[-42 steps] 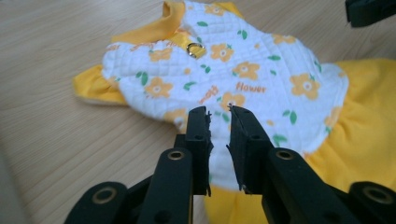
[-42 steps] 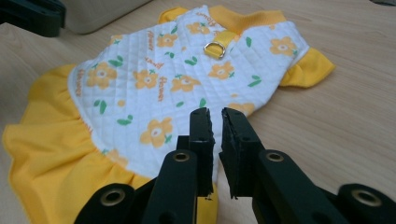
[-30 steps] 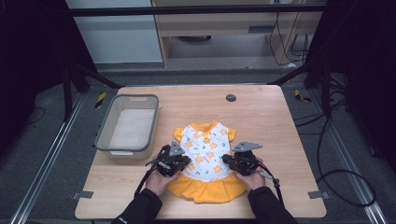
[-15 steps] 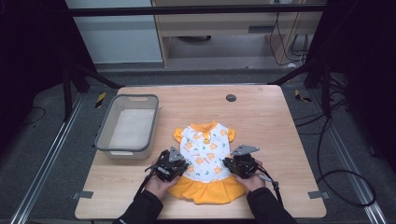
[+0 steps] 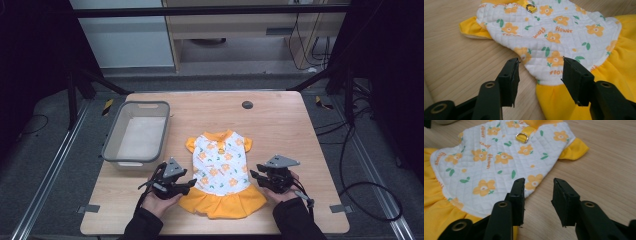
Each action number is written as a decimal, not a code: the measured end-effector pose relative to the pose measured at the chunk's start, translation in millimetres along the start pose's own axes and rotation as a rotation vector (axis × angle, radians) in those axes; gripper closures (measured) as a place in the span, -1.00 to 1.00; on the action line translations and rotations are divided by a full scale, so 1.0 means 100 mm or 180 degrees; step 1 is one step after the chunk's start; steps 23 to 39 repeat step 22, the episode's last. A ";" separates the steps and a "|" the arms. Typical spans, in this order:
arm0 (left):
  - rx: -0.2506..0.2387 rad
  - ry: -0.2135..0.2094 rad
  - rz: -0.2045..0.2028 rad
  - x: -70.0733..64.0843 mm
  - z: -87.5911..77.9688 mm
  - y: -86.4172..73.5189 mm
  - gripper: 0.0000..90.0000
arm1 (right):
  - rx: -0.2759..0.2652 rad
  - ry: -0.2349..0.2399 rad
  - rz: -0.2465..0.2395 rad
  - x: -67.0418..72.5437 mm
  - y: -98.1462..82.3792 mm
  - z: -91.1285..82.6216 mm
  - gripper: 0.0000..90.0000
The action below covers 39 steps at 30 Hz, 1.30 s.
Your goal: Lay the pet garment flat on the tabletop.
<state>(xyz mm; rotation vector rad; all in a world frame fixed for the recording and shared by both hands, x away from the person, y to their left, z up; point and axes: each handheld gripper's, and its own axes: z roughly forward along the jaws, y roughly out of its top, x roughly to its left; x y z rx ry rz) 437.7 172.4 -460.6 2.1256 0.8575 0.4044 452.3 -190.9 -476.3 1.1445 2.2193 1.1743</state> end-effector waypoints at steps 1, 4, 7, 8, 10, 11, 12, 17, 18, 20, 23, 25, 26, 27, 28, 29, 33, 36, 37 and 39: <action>-0.0020 0.0001 -0.0006 0.01 -0.04 -0.03 -0.04 | -0.0008 -0.0014 0.0014 -0.02 0.00 -0.02 0.25; -0.0063 0.0014 -0.0007 0.03 -0.16 -0.12 -0.11 | -0.0023 -0.0078 0.0068 -0.10 -0.03 -0.08 0.13; -0.0053 0.0064 0.0002 0.07 -0.28 -0.22 -0.18 | -0.0024 -0.0148 0.0153 -0.17 -0.08 -0.15 0.01; -0.0057 0.0070 -0.0007 0.08 -0.31 -0.25 -0.20 | -0.0028 -0.0172 0.0181 -0.20 -0.10 -0.17 -0.02; -0.0035 0.0092 -0.0040 0.12 -0.37 -0.31 -0.26 | -0.0019 -0.0216 0.0239 -0.25 -0.14 -0.22 -0.11; -0.0020 0.0097 -0.0051 0.14 -0.39 -0.34 -0.28 | -0.0027 -0.0235 0.0263 -0.28 -0.17 -0.24 -0.15; -0.0020 0.0097 -0.0051 0.14 -0.39 -0.34 -0.30 | -0.0032 -0.0252 0.0282 -0.31 -0.19 -0.26 -0.19; -0.0042 0.0178 -0.0101 0.27 -0.48 -0.48 -0.34 | -0.0007 -0.0329 0.0381 -0.41 -0.30 -0.34 -0.33; -0.0045 0.0193 -0.0102 0.29 -0.49 -0.50 -0.36 | -0.0009 -0.0349 0.0396 -0.43 -0.31 -0.35 -0.35; -0.0033 0.0236 -0.0119 0.34 -0.52 -0.53 -0.36 | -0.0013 -0.0362 0.0428 -0.46 -0.34 -0.38 -0.39; -0.0049 0.0268 -0.0155 0.38 -0.55 -0.56 -0.36 | -0.0010 -0.0409 0.0429 -0.49 -0.37 -0.40 -0.42; -0.0049 0.0268 -0.0155 0.38 -0.55 -0.56 -0.36 | -0.0010 -0.0409 0.0429 -0.49 -0.37 -0.40 -0.42; -0.0049 0.0268 -0.0155 0.38 -0.55 -0.56 -0.36 | -0.0010 -0.0409 0.0429 -0.49 -0.37 -0.40 -0.42; -0.0049 0.0268 -0.0155 0.38 -0.55 -0.56 -0.36 | -0.0010 -0.0409 0.0429 -0.49 -0.37 -0.40 -0.42; -0.0049 0.0268 -0.0155 0.38 -0.55 -0.56 -0.36 | -0.0010 -0.0409 0.0429 -0.49 -0.37 -0.40 -0.42; -0.0049 0.0268 -0.0155 0.38 -0.55 -0.56 -0.36 | -0.0010 -0.0409 0.0429 -0.49 -0.37 -0.40 -0.42; -0.0049 0.0268 -0.0155 0.38 -0.55 -0.56 -0.36 | -0.0010 -0.0409 0.0429 -0.49 -0.37 -0.40 -0.42; -0.0049 0.0268 -0.0155 0.38 -0.55 -0.56 -0.36 | -0.0010 -0.0409 0.0429 -0.49 -0.37 -0.40 -0.42; -0.0049 0.0268 -0.0155 0.38 -0.55 -0.56 -0.36 | -0.0010 -0.0409 0.0429 -0.49 -0.37 -0.40 -0.42; -0.0049 0.0268 -0.0155 0.38 -0.55 -0.56 -0.36 | -0.0010 -0.0409 0.0429 -0.49 -0.37 -0.40 -0.42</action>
